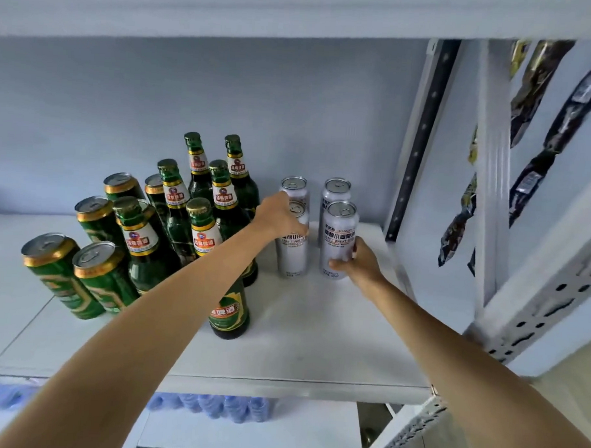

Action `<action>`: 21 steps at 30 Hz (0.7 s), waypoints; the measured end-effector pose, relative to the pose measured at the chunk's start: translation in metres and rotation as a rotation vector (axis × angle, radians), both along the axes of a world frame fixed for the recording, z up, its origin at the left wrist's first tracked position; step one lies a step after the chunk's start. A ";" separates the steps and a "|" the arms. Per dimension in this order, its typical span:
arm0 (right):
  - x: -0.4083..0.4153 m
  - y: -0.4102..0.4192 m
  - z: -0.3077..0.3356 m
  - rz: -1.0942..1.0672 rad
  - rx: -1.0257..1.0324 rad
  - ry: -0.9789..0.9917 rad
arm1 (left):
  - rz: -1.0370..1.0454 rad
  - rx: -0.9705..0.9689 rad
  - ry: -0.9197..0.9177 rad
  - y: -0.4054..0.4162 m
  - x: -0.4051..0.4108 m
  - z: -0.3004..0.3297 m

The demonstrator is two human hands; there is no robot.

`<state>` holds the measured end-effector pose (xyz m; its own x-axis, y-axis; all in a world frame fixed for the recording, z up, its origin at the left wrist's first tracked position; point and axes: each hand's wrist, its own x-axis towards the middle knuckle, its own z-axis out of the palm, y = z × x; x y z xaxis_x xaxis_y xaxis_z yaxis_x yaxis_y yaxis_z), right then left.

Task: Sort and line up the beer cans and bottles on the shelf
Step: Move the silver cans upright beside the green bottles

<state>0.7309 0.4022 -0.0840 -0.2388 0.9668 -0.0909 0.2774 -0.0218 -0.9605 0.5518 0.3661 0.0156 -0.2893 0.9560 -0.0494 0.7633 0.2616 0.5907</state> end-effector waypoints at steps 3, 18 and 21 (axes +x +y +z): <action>0.000 0.004 -0.005 0.024 0.005 -0.027 | -0.011 -0.037 0.041 0.002 -0.001 0.000; 0.018 -0.021 0.023 0.135 0.045 -0.785 | -0.099 0.039 0.322 -0.033 0.022 0.026; 0.024 -0.039 0.038 0.199 0.163 -0.949 | -0.153 0.079 0.399 -0.065 0.033 0.026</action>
<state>0.7552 0.3629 -0.0459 -0.2955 0.9345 -0.1983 0.9196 0.2220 -0.3243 0.5847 0.3014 0.0412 -0.1252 0.9857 0.1127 0.9623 0.0930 0.2555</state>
